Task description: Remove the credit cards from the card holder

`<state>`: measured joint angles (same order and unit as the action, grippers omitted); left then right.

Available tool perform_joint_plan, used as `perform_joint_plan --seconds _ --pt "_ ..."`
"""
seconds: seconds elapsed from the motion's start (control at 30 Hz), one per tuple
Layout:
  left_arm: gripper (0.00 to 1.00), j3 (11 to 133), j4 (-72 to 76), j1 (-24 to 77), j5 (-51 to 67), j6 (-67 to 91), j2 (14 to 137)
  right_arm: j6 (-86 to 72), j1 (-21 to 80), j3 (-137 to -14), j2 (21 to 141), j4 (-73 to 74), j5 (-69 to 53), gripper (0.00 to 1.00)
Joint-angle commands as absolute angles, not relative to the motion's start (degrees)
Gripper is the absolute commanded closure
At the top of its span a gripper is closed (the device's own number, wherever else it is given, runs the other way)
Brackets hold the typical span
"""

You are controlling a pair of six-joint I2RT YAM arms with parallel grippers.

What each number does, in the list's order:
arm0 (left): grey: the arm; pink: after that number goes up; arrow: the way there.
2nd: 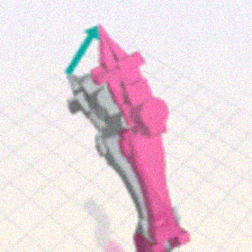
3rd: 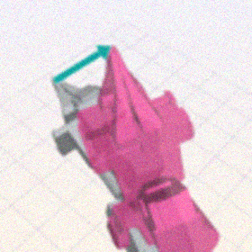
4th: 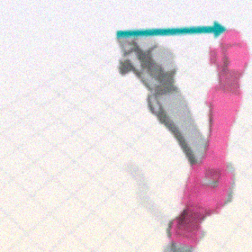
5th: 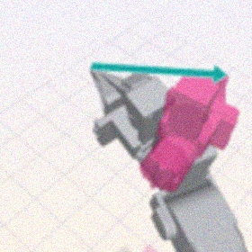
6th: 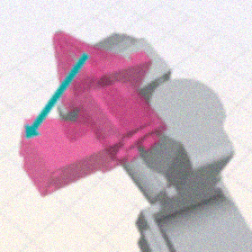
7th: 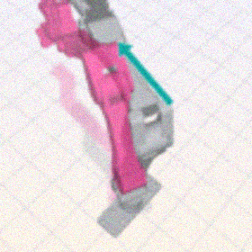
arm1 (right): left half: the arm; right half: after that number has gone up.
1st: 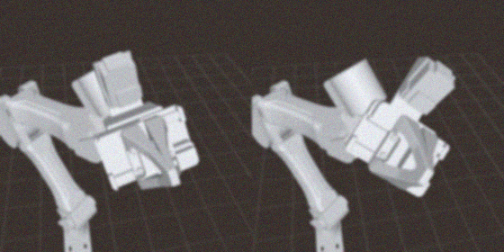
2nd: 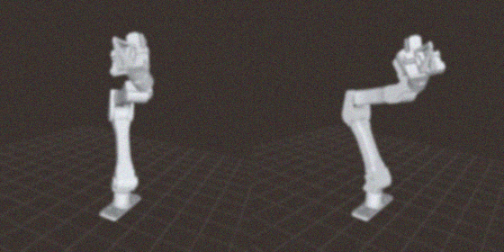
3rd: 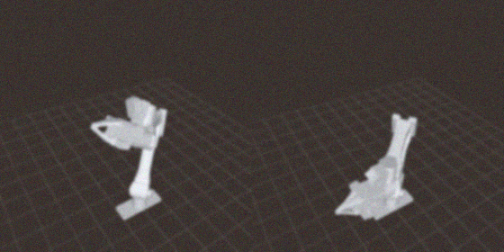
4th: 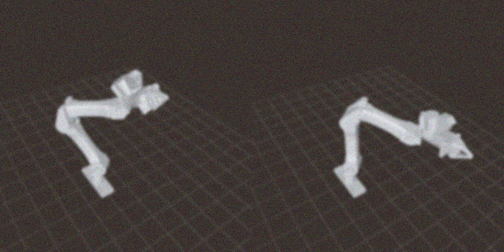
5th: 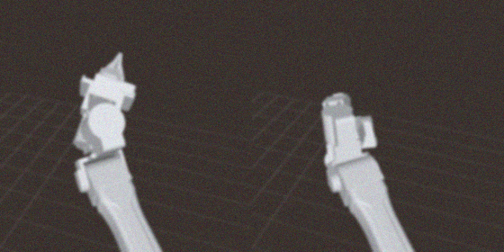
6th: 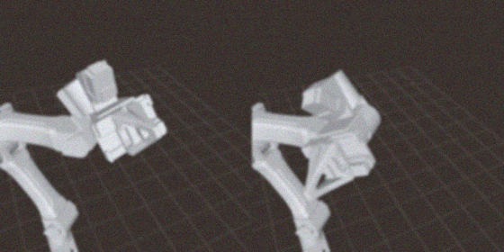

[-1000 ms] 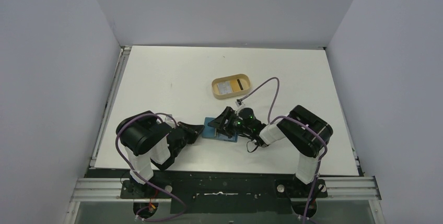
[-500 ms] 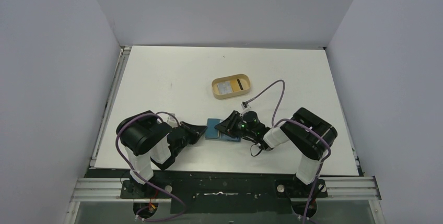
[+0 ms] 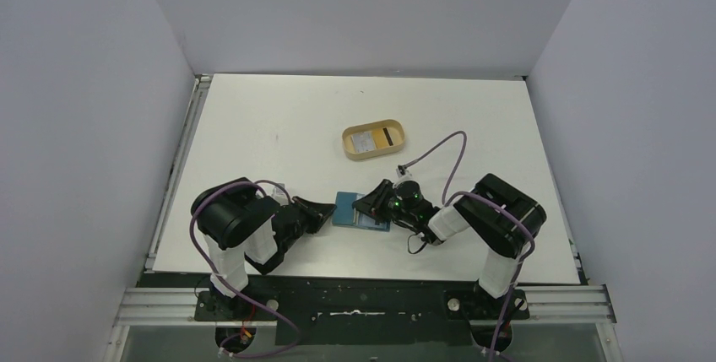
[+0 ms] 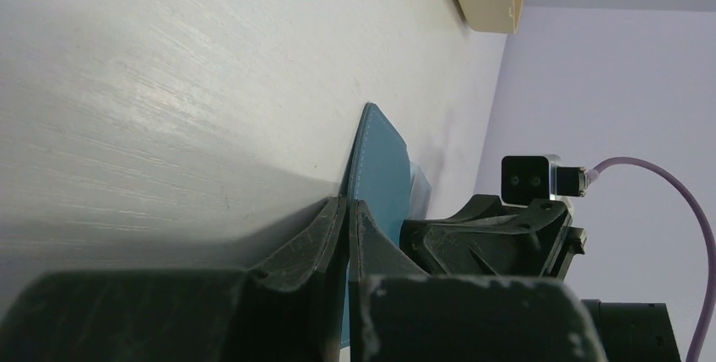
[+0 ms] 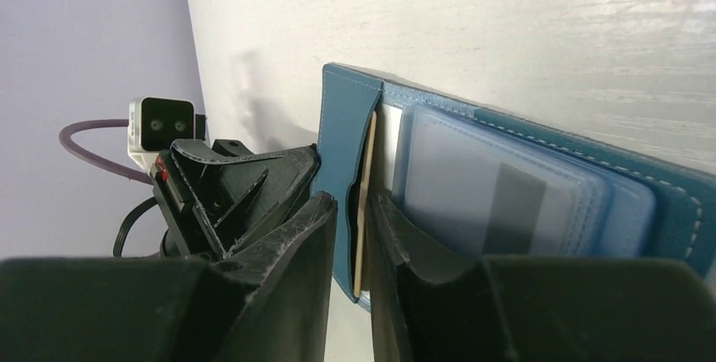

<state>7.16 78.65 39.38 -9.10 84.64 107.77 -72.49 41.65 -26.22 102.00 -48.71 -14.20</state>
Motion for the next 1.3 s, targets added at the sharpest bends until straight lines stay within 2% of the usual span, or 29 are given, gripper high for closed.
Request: perform_joint_plan --seconds 0.0,0.07,0.13,0.23,0.3,0.4,0.47,0.6,0.93,1.27 --pt "1.0 7.91 80.33 39.73 -7.23 83.32 108.62 -72.8 41.4 -26.85 103.74 -56.67 -13.88 0.73" --pt "1.0 7.93 80.38 39.73 -7.2 83.32 108.71 -72.86 41.4 -27.13 104.25 -56.8 -14.42 0.62" --pt "1.0 7.96 80.33 39.73 -7.16 83.39 108.87 -72.82 41.33 -27.28 104.49 -56.31 -14.81 0.56" --pt "1.0 8.08 80.33 39.72 -6.88 83.41 109.13 -72.6 41.63 -27.75 104.55 -55.05 -15.36 0.55" --pt "1.0 8.18 80.33 39.73 -6.77 83.48 109.35 -72.8 42.01 -27.87 104.82 -55.48 -15.53 0.59" --pt "1.0 8.09 80.33 39.72 -6.79 83.58 109.5 -73.42 42.43 -27.58 105.25 -56.51 -15.32 0.75" --pt "1.0 8.09 80.33 39.72 -6.81 83.58 109.51 -73.59 42.45 -27.36 105.57 -57.13 -15.44 0.89" --pt "1.0 8.08 80.33 39.73 -6.65 83.65 109.75 -74.18 42.41 -27.5 106.86 -58.93 -15.91 0.99" --pt "1.0 7.99 80.33 39.6 -6.67 83.84 110.03 -75.81 40.76 -24.51 106.33 -62.59 -17.61 1.0" --pt "1.0 7.65 80.37 38.32 -6.54 83.58 109.87 -72.73 38.32 -19.15 98.84 -56.02 -18.79 1.0"
